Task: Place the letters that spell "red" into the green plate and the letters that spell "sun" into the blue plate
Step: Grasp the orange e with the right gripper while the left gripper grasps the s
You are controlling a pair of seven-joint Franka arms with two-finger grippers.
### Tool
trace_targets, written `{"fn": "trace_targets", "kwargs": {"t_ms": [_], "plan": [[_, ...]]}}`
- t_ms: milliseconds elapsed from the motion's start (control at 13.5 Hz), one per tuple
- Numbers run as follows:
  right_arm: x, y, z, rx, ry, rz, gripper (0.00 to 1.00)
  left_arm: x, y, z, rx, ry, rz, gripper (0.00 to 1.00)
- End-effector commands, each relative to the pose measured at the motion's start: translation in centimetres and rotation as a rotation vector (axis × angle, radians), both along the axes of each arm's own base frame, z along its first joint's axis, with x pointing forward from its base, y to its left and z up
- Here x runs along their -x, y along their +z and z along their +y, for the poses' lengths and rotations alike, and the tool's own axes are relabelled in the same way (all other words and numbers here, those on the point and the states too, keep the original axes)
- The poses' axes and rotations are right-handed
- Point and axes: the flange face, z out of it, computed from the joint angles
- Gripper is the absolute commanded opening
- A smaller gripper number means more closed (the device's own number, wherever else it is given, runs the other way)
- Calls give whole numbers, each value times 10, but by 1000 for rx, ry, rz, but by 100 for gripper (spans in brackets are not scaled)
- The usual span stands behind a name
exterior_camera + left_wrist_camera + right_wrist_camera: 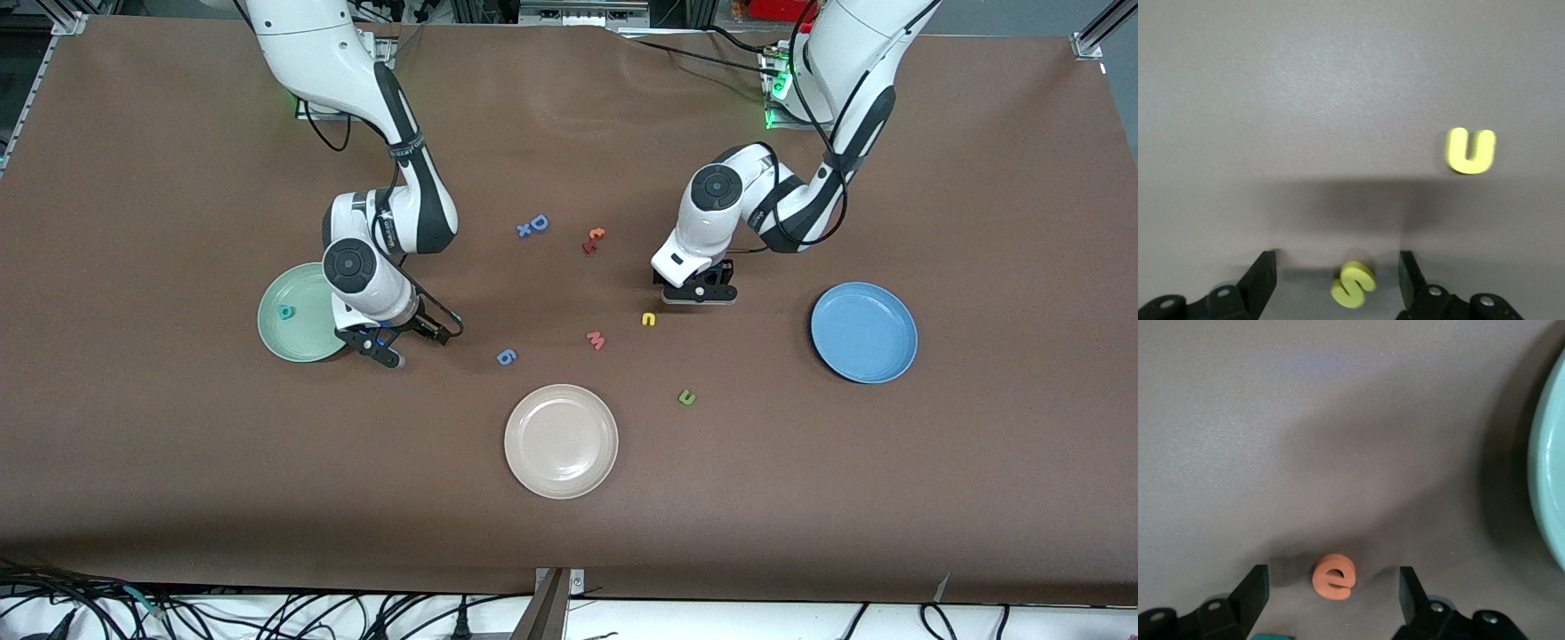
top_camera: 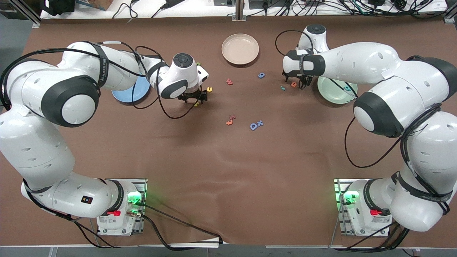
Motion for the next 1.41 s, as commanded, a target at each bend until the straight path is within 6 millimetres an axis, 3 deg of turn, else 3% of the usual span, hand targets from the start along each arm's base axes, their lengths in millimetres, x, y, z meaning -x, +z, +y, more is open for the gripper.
{"fn": "trace_targets", "kwargs": {"t_ms": [0, 594, 742, 891, 1039, 1188, 1336], "plan": [[1, -6, -3, -5, -8, -5, 64, 2, 11, 3, 47, 40, 27, 83], [1, -9, -4, 0, -4, -6, 14, 5, 2, 4, 50, 32, 48, 82], [1, -10, -5, 0, -5, -3, 13, 4, 1, 5, 51, 35, 49, 79], [0, -2, -3, -8, 3, 1, 13, 4, 0, 5, 51, 35, 52, 70], [0, 14, -5, -21, 0, 34, 13, 4, -1, 6, 50, 36, 54, 54], [-4, 37, -17, -34, 3, 66, 13, 1, -1, 10, 51, 46, 53, 52], [-11, 60, -48, -42, 34, 105, 13, 1, -1, 10, 53, 48, 54, 45]]}}
